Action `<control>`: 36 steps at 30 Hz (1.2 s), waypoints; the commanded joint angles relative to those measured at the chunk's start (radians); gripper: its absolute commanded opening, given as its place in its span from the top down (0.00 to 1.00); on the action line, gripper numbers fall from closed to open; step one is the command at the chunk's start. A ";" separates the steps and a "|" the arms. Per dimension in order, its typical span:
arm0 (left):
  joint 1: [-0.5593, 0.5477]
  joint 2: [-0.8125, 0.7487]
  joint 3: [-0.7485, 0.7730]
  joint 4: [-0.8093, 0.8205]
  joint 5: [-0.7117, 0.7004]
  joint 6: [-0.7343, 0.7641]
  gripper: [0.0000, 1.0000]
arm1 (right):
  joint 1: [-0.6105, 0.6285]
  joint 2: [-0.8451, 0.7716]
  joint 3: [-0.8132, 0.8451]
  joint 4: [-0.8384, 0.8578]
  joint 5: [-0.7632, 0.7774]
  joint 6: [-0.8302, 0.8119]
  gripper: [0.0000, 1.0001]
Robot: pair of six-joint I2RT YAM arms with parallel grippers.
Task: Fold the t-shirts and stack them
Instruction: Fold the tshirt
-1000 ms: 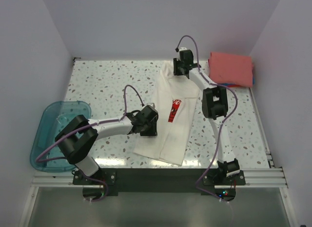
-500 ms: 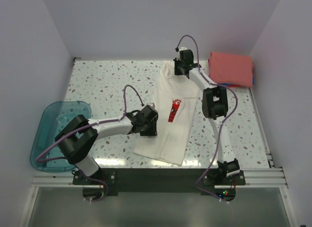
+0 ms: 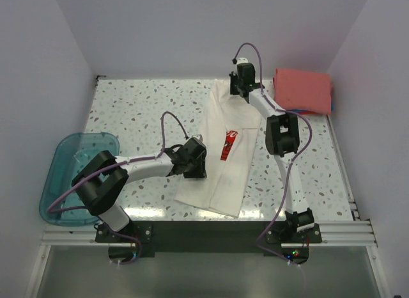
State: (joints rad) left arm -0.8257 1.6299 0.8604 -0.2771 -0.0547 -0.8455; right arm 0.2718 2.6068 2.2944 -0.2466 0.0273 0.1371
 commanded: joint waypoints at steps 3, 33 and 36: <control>0.005 0.051 -0.049 -0.025 0.009 0.003 0.56 | -0.009 0.016 0.069 0.075 0.059 -0.017 1.00; 0.068 -0.212 -0.014 -0.143 -0.138 0.037 0.37 | -0.019 -0.368 -0.114 -0.134 0.163 0.140 0.01; 0.089 -0.293 -0.067 -0.171 -0.163 0.010 0.38 | 0.019 -0.597 -0.506 -0.146 0.154 0.243 0.04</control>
State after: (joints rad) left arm -0.7582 1.4174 0.8310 -0.3885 -0.1555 -0.8268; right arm 0.2626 2.2696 2.0037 -0.3580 0.1745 0.2329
